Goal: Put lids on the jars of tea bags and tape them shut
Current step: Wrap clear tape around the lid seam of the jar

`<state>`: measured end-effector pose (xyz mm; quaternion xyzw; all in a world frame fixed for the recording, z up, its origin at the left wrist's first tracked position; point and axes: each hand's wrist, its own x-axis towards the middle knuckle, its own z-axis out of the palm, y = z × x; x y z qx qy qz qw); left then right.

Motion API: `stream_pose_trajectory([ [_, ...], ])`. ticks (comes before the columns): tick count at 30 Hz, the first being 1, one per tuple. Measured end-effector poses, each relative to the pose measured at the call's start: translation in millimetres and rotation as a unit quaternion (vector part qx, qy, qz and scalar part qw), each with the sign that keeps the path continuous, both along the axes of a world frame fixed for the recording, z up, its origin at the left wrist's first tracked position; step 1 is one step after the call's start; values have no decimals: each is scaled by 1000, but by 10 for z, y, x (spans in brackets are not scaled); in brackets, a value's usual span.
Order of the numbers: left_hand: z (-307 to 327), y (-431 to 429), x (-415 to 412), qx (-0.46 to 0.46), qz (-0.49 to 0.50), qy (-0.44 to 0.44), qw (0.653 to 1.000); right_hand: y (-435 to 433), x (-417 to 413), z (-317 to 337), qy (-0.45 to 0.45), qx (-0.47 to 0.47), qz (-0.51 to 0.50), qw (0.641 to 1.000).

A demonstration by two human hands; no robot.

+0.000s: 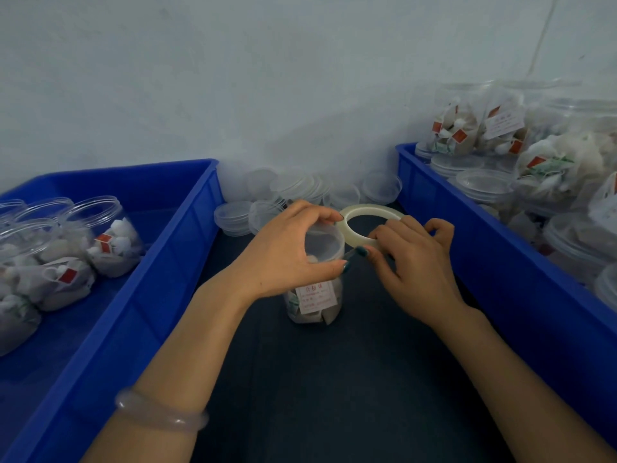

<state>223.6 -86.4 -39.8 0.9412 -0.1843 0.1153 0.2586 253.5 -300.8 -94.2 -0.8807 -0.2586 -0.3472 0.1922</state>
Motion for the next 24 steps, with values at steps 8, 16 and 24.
stream_pose_trajectory([
  [8, 7, -109, -108, 127, 67, -18, 989, 66, -41, -29, -1, 9, -7, 1000],
  [16, -125, -313, -91, 125, 199, -20, 972, -3, -42, 20, 2, -8, -6, 1000],
  [24, -92, -144, -59, 57, 108, -3, 993, 31, -63, 90, 36, -37, -12, 999],
])
